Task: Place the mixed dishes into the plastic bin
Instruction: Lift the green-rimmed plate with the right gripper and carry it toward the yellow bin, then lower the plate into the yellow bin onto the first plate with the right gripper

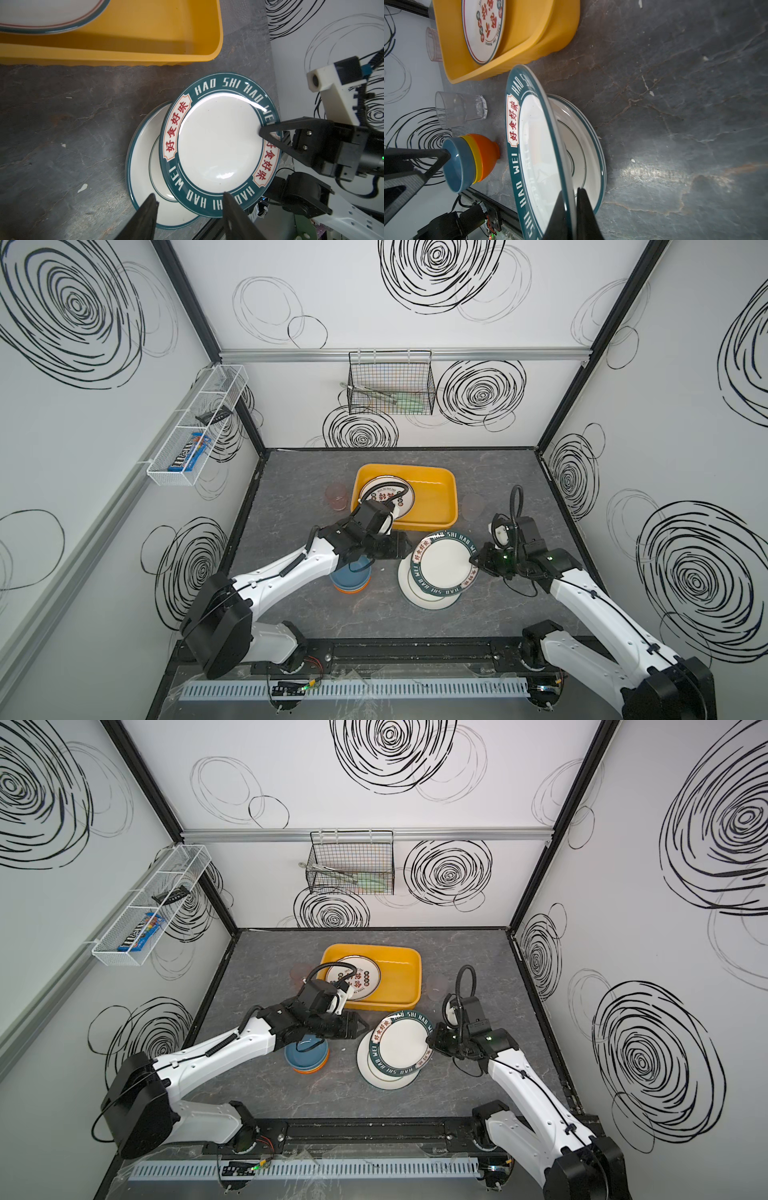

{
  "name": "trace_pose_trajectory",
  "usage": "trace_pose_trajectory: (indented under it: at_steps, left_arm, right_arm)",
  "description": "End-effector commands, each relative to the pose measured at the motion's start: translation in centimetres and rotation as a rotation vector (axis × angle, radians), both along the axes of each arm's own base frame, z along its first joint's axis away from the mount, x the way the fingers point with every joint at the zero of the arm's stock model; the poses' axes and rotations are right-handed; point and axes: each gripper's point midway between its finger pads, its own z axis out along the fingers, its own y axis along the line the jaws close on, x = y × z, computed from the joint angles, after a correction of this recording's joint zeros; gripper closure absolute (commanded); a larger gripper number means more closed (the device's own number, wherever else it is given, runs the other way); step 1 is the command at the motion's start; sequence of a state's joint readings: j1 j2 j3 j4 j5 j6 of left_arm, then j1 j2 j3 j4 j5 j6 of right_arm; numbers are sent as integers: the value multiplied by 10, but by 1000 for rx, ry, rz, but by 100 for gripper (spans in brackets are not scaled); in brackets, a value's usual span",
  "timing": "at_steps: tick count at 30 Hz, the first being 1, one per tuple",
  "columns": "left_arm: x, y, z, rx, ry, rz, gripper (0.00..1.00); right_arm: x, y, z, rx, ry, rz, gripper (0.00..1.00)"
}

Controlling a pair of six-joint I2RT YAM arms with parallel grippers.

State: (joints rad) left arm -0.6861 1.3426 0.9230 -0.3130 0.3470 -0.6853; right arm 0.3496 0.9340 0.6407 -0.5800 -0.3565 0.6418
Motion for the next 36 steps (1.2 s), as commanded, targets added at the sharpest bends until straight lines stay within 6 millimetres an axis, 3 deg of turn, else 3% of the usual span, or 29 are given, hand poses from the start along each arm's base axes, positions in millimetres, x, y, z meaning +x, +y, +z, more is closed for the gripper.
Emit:
trace_pose_trajectory:
  at_steps: [1, 18, 36]
  left_arm:
    - [3, 8, 9, -35, -6, 22, 44]
    - [25, 53, 36, -95, -48, 141, 38]
    - [38, 99, 41, -110, -52, 241, 35]
  right_arm:
    - [6, 8, 29, 46, -65, 31, 100]
    - [52, 26, 69, 51, -162, 76, 100]
    - [127, 64, 79, 139, -171, 72, 100]
